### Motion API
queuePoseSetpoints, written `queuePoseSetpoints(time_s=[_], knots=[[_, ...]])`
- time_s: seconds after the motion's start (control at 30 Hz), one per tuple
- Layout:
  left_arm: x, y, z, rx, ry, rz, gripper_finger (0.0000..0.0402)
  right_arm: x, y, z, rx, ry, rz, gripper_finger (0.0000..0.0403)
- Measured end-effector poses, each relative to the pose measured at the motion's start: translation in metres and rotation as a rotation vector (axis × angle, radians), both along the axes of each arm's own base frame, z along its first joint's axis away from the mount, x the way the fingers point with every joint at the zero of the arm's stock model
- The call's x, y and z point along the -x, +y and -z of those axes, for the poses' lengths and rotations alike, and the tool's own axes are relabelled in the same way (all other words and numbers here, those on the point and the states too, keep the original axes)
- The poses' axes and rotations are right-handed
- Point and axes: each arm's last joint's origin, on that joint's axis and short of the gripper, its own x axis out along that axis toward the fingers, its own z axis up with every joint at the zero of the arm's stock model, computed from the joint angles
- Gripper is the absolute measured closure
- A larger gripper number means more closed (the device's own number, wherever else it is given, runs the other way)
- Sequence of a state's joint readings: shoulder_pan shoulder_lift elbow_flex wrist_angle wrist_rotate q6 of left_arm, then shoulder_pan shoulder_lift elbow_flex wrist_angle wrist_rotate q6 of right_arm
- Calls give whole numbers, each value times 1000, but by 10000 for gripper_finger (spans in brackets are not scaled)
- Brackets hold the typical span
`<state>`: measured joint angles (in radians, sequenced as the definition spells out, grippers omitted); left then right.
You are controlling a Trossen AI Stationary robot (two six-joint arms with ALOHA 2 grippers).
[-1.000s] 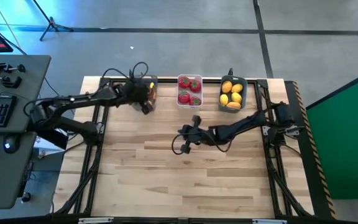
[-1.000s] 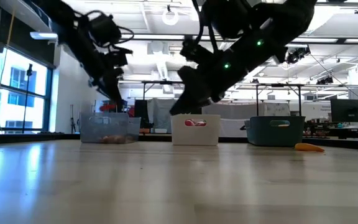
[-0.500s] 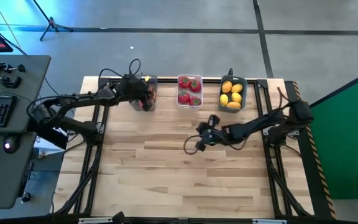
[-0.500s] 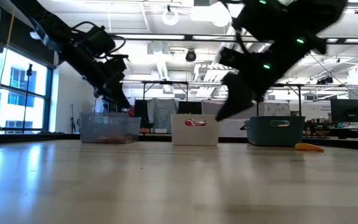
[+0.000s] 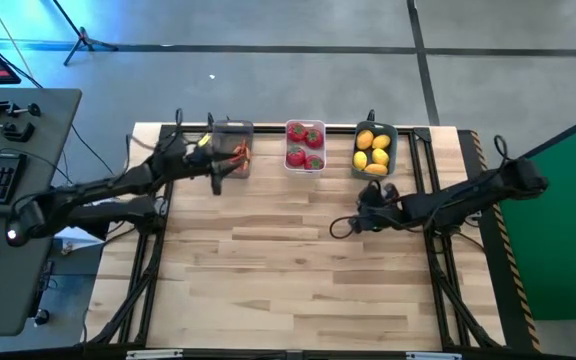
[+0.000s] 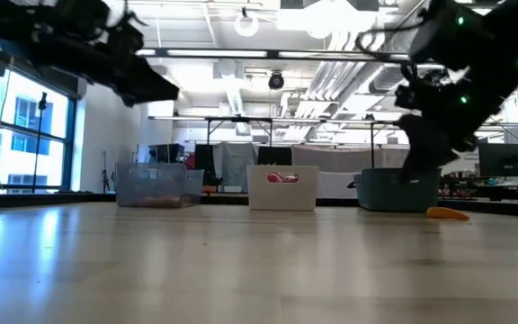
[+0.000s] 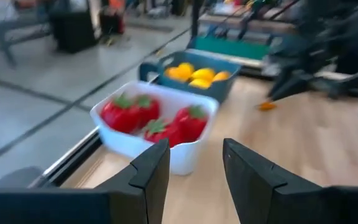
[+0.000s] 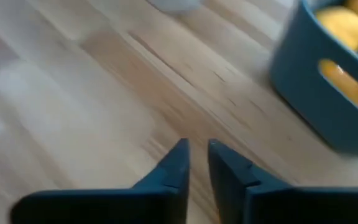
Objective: Sort produce into baskets
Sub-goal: Put the orange chili pepper into the black bin
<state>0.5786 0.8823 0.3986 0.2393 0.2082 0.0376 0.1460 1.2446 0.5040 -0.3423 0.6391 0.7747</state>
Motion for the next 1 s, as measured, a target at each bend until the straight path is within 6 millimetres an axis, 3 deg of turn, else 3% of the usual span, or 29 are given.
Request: queuePoseSetpoints(time_s=[0.23,0.4,0.57,0.8,0.9,1.0], knots=[[24,-35,-8,-53,-129,103,264,16,-2,20,-58,78,57,264],[38,-49,-9,-49,-177,142,264,24,-3,28,-71,85,95,239],[50,-59,-3,-51,-187,170,264,28,-3,36,-103,72,83,267],[66,-69,11,-53,-253,197,273,31,-2,41,-137,56,81,345],[74,-73,12,-54,-276,201,284,24,-1,39,-143,9,28,388],[81,-76,14,-64,-277,185,294,12,1,31,-126,-87,-37,393]])
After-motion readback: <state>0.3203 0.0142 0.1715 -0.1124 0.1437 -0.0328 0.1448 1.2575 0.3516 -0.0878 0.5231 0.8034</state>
